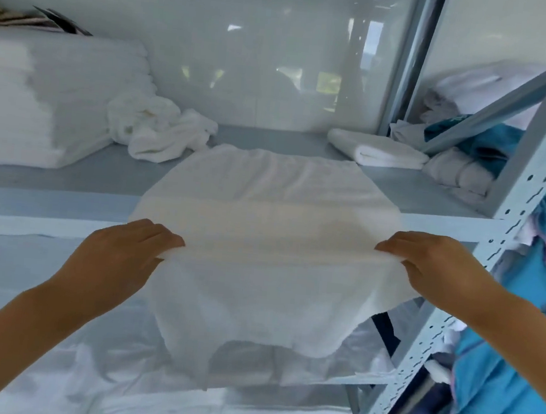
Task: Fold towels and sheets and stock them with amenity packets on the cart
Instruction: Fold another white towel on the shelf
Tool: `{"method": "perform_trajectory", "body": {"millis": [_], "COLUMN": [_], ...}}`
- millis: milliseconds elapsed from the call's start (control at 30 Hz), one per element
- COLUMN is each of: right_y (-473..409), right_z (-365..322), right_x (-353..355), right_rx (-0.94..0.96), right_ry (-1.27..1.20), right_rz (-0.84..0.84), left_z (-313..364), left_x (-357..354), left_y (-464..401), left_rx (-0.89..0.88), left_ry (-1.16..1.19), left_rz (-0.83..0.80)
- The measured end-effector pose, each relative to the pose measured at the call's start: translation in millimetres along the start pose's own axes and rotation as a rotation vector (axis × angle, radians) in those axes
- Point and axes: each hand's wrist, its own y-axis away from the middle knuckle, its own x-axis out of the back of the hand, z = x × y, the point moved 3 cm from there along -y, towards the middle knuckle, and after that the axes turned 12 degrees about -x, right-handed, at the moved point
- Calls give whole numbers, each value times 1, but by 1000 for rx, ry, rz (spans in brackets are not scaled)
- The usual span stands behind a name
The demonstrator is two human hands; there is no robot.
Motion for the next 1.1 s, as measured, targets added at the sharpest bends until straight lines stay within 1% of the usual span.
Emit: {"method": "perform_trajectory", "body": {"millis": [67, 133, 233, 467, 600, 700, 867, 967, 1100], "right_y": [18, 35, 57, 105, 135, 157, 191, 203, 196], "right_z": [-4, -4, 0, 20, 45, 74, 119, 138, 146], "right_x": [10, 20, 38, 89, 109, 119, 135, 139, 138], "right_rx": [-32, -50, -127, -272, -309, -330, -270, -310, -329], "right_ry": [-9, -9, -9, 26, 75, 95, 104, 74, 66], "right_rz": [-47, -50, -77, -71, -45, -24, -3, 14, 31], "left_z": [8, 18, 33, 79, 110, 139, 185, 194, 185], "left_x": [10, 20, 31, 47, 47, 43, 34, 32, 33], "left_y": [10, 16, 20, 1, -20, -40, -72, -82, -89], "left_rx": [7, 5, 4, 60, 56, 75, 69, 120, 164], "left_ry": [17, 34, 88, 179, 191, 184, 161, 144, 108], "left_rz": [17, 13, 11, 0, 32, 27, 29, 18, -41]}}
